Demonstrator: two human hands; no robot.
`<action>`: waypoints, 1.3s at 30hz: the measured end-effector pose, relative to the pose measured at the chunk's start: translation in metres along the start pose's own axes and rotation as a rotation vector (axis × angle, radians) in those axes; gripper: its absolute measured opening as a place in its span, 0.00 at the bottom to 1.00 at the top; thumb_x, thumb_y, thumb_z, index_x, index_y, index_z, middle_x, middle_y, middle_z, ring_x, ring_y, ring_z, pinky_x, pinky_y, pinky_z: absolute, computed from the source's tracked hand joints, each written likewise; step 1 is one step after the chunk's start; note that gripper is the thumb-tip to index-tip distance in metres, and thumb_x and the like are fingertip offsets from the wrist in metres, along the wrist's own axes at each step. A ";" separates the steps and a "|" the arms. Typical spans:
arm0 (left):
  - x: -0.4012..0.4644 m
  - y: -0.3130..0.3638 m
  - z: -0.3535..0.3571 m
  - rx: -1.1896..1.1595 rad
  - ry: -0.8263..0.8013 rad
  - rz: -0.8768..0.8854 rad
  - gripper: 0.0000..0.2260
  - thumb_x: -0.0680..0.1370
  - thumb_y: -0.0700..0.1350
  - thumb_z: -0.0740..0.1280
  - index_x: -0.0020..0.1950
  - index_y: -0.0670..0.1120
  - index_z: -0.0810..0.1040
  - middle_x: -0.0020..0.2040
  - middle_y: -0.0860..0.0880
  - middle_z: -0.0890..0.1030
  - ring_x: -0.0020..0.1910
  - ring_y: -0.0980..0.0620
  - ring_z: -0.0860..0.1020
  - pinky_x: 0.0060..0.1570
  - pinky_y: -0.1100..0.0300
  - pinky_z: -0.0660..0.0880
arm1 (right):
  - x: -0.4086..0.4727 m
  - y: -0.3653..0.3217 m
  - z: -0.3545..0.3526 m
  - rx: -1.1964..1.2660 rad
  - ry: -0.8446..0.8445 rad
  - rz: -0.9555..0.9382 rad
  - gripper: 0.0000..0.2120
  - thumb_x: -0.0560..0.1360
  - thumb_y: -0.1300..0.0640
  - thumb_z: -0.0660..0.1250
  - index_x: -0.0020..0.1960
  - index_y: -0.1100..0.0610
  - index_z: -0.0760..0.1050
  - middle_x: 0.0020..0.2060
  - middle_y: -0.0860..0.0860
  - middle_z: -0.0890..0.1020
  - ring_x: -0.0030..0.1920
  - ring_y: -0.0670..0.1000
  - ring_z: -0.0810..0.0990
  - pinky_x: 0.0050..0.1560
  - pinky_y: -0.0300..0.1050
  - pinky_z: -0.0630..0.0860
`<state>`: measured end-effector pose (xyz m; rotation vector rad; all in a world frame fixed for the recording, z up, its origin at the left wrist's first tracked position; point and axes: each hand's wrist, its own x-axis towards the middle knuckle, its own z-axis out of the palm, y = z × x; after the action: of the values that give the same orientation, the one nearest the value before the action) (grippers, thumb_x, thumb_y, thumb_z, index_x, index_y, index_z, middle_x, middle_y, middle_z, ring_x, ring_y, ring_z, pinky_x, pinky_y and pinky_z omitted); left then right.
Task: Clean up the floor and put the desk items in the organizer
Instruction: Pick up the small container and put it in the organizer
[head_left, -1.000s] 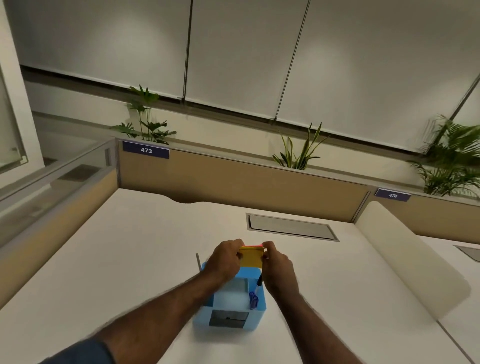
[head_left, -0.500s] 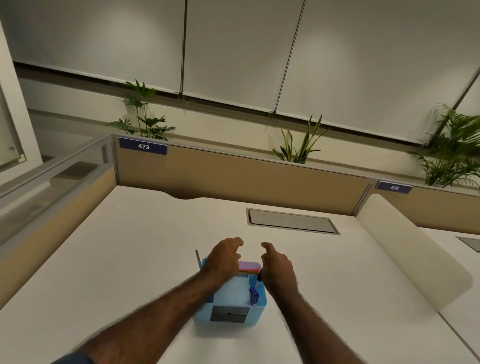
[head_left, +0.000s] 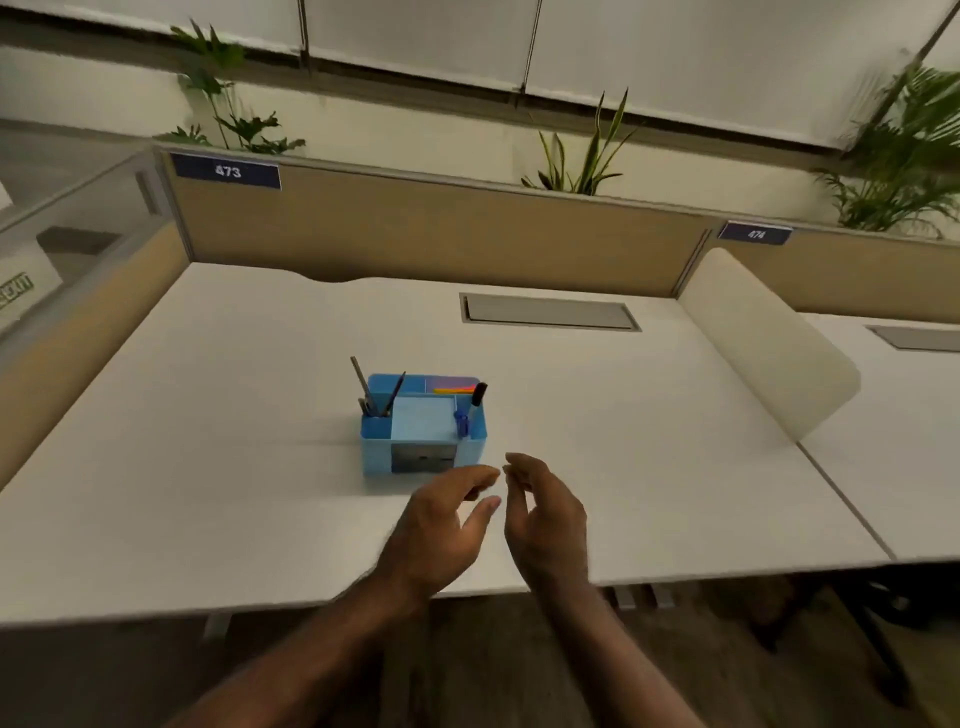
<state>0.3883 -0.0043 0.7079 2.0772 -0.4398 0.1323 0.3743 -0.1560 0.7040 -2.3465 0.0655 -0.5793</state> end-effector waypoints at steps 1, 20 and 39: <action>-0.017 0.005 0.010 -0.017 -0.033 -0.001 0.18 0.80 0.52 0.72 0.70 0.58 0.77 0.63 0.65 0.79 0.57 0.69 0.78 0.56 0.82 0.72 | -0.017 0.004 -0.006 0.015 -0.015 0.024 0.15 0.81 0.61 0.71 0.67 0.54 0.80 0.60 0.49 0.86 0.59 0.48 0.85 0.63 0.45 0.82; -0.284 -0.187 0.271 -0.019 -0.461 -0.257 0.11 0.79 0.40 0.69 0.60 0.49 0.82 0.56 0.56 0.83 0.56 0.63 0.80 0.59 0.73 0.73 | -0.344 0.253 0.077 0.000 -0.462 0.514 0.11 0.81 0.59 0.68 0.61 0.51 0.82 0.53 0.46 0.86 0.53 0.46 0.84 0.57 0.44 0.81; -0.400 -0.534 0.442 0.381 -0.884 0.027 0.10 0.83 0.45 0.65 0.58 0.41 0.82 0.52 0.41 0.83 0.52 0.43 0.80 0.52 0.49 0.77 | -0.522 0.455 0.334 0.049 -0.641 0.846 0.19 0.79 0.56 0.63 0.69 0.52 0.78 0.60 0.56 0.85 0.59 0.61 0.85 0.59 0.55 0.83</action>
<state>0.1730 -0.0296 -0.0626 2.4264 -1.0300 -0.7708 0.0986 -0.1785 -0.0135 -2.0820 0.6868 0.5670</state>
